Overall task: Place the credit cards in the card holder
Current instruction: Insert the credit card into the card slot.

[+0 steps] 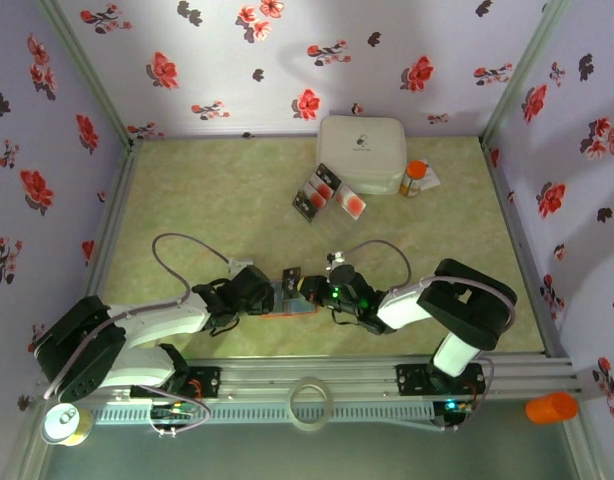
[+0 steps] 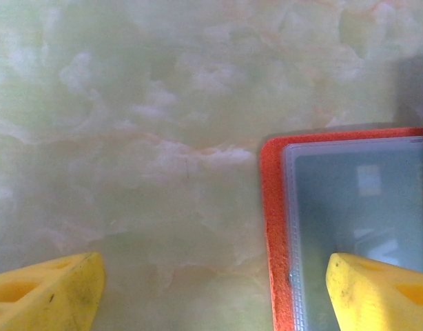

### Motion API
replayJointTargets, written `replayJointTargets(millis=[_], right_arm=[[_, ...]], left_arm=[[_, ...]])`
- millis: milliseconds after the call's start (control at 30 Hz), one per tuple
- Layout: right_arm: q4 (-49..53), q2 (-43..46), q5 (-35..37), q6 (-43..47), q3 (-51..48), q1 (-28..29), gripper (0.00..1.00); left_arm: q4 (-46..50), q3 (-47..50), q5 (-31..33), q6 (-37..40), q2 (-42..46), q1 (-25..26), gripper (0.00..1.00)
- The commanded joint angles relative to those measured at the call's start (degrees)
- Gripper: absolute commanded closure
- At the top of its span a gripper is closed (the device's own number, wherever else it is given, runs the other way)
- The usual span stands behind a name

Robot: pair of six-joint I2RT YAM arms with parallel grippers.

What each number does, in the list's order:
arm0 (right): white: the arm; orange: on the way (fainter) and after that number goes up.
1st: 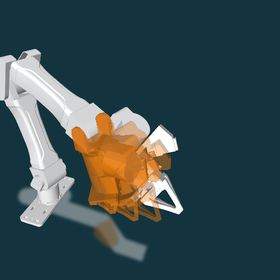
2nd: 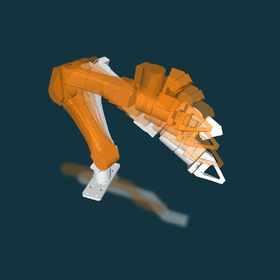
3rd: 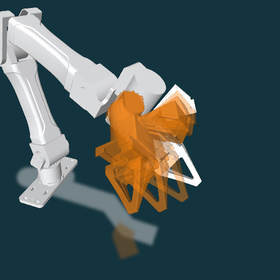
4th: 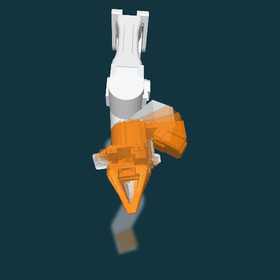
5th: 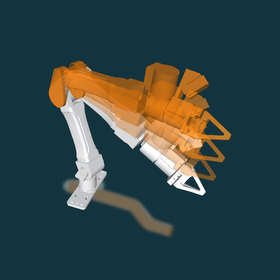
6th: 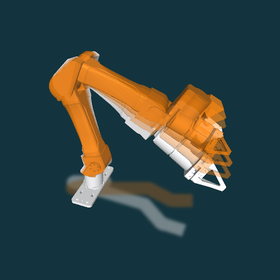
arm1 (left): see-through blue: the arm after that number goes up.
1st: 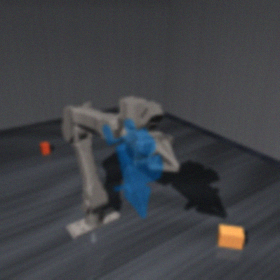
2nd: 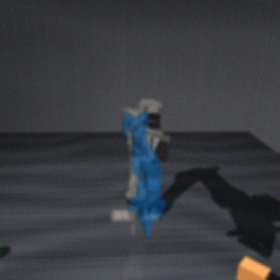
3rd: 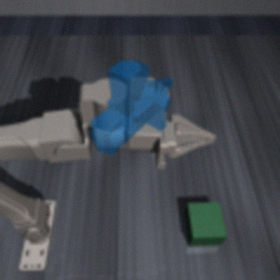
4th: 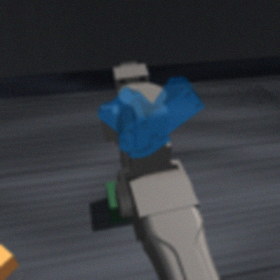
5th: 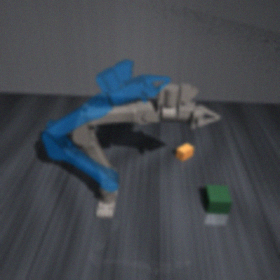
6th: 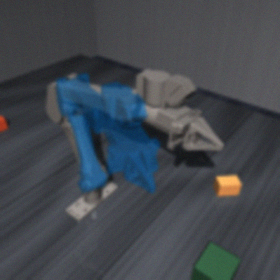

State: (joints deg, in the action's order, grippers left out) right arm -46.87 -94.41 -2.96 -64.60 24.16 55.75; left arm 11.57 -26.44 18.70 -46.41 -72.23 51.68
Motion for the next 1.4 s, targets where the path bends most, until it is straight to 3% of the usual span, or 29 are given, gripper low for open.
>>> replayJointTargets(millis=[0,1367], right_arm=[[-1.0,-0.4,0.5,-0.1,-0.4,0.6,1.00],[8.6,2.5,1.7,0.2,-0.6,3.7,1.00]], left_arm=[[1.6,1.3,-0.4,-1.5,0.2,-0.2,0.15],[1.1,1.3,-0.4,-1.7,-0.4,-0.3,0.16]])
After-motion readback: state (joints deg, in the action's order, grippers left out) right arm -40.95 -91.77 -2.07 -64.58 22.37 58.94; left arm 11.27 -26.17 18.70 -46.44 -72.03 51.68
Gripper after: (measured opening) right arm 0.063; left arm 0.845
